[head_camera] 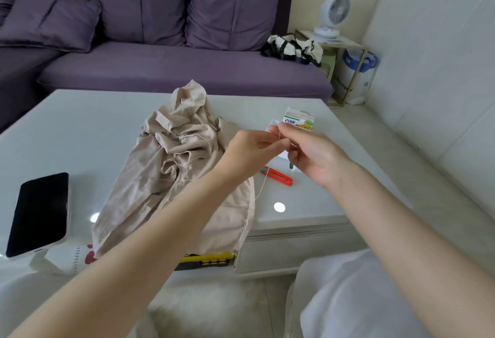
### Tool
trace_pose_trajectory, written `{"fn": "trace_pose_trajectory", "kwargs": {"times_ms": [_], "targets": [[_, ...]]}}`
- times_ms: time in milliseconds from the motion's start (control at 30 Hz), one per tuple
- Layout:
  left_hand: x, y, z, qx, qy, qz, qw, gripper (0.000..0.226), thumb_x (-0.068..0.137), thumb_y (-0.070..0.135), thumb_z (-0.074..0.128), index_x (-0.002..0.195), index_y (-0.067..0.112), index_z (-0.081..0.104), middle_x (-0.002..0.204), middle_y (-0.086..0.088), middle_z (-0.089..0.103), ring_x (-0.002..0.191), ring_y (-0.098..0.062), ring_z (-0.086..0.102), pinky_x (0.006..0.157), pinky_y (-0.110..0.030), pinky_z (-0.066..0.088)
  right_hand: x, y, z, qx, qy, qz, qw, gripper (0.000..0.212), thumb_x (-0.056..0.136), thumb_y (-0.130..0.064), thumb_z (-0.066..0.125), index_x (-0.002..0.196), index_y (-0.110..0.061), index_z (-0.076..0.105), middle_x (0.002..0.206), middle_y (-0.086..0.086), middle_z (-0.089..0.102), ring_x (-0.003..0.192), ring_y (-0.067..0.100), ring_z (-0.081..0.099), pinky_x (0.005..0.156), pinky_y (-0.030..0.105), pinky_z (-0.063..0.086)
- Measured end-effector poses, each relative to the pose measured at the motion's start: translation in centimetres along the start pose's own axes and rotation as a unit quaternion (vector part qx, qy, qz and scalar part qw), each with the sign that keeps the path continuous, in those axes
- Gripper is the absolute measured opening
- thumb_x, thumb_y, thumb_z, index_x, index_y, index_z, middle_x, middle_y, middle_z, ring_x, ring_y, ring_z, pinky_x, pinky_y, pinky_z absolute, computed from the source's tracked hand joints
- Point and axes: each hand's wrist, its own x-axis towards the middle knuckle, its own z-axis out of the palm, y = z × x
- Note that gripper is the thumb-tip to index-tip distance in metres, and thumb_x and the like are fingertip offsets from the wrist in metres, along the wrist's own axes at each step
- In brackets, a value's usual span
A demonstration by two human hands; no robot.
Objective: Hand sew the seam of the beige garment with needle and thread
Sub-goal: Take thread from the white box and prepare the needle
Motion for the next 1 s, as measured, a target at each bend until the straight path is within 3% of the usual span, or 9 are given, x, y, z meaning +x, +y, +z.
{"fn": "trace_pose_trajectory", "kwargs": {"times_ms": [100,200,300,333,433,600,667,800,1000], "targets": [[-0.4,0.0,0.6,-0.049,0.013,-0.014,0.999,0.018,0.09,0.024,0.063,0.098,0.012,0.075,0.082,-0.009,0.071,0.07,-0.007,0.051,0.072,-0.022,0.041,-0.3,0.3,0.2,-0.021,0.014,-0.013,1.0,0.008,0.093,-0.017,0.059,0.09,-0.018,0.065,0.083,-0.011,0.071,0.066,0.002,0.047,0.043,0.009,0.033],[-1.1,-0.6,0.0,-0.046,0.017,-0.026,0.998,0.014,0.089,0.018,0.064,0.093,0.01,0.075,0.069,0.009,0.07,0.063,0.006,0.057,0.066,-0.006,0.042,-0.6,0.6,0.3,0.003,0.006,0.006,1.0,0.008,0.094,-0.013,0.057,0.087,-0.018,0.06,0.085,-0.007,0.069,0.057,0.002,0.041,0.042,0.008,0.034],[-2.2,-1.5,-1.4,0.037,-0.017,-0.033,0.999,0.01,0.087,0.02,0.066,0.082,0.016,0.075,0.065,0.012,0.07,0.062,-0.004,0.058,0.066,-0.018,0.046,-0.8,0.4,-0.2,0.049,-0.011,0.045,0.998,0.008,0.094,-0.012,0.057,0.087,-0.017,0.056,0.083,-0.004,0.067,0.066,0.004,0.048,0.048,0.009,0.043],[-2.6,-2.1,-2.1,0.07,-0.032,-0.039,0.996,0.011,0.086,0.021,0.067,0.079,0.018,0.075,0.064,0.012,0.07,0.053,-0.005,0.055,0.058,-0.02,0.046,-0.8,0.2,-0.5,0.073,-0.014,0.054,0.996,0.008,0.094,-0.01,0.057,0.088,-0.015,0.056,0.082,-0.002,0.067,0.07,0.006,0.052,0.052,0.011,0.048],[-3.7,-4.2,-4.4,0.171,-0.07,-0.073,0.98,0.019,0.085,0.024,0.069,0.066,0.024,0.072,0.052,0.009,0.064,0.035,-0.004,0.038,0.041,-0.01,0.03,-0.7,0.0,-1.4,0.139,-0.011,0.07,0.988,0.009,0.094,-0.004,0.053,0.087,-0.008,0.056,0.071,0.003,0.07,0.075,0.013,0.06,0.064,0.023,0.057],[-5.5,-7.9,-6.9,0.247,-0.133,-0.149,0.948,0.016,0.084,0.024,0.069,0.071,0.02,0.077,0.062,0.005,0.07,0.046,-0.005,0.038,0.048,-0.012,0.034,-0.1,0.2,-1.8,0.164,-0.006,0.091,0.982,0.012,0.097,-0.001,0.046,0.088,-0.002,0.055,0.072,0.007,0.067,0.076,0.015,0.062,0.069,0.033,0.058],[-6.3,-8.6,-7.4,0.271,-0.156,-0.167,0.935,0.022,0.084,0.025,0.068,0.063,0.024,0.075,0.053,0.013,0.065,0.042,-0.005,0.037,0.048,-0.013,0.035,0.4,0.3,-2.1,0.174,0.007,0.096,0.98,0.013,0.097,0.0,0.045,0.088,-0.002,0.054,0.077,0.009,0.064,0.075,0.015,0.061,0.074,0.036,0.057],[-7.5,-9.4,-8.0,0.303,-0.189,-0.186,0.915,0.03,0.084,0.025,0.067,0.055,0.03,0.068,0.046,0.022,0.058,0.042,0.0,0.044,0.051,-0.01,0.037,1.5,0.6,-2.9,0.196,0.051,0.1,0.974,0.017,0.097,0.003,0.043,0.084,-0.002,0.052,0.083,0.011,0.058,0.074,0.012,0.058,0.059,0.028,0.057],[-8.4,-10.8,-8.8,0.359,-0.215,-0.205,0.885,0.029,0.085,0.026,0.066,0.057,0.033,0.067,0.069,0.013,0.072,0.065,0.004,0.061,0.082,-0.018,0.049,3.1,1.1,-4.1,0.203,0.097,0.096,0.97,0.022,0.098,0.008,0.034,0.085,0.0,0.05,0.086,0.012,0.057,0.075,0.012,0.058,0.052,0.025,0.055]]}}
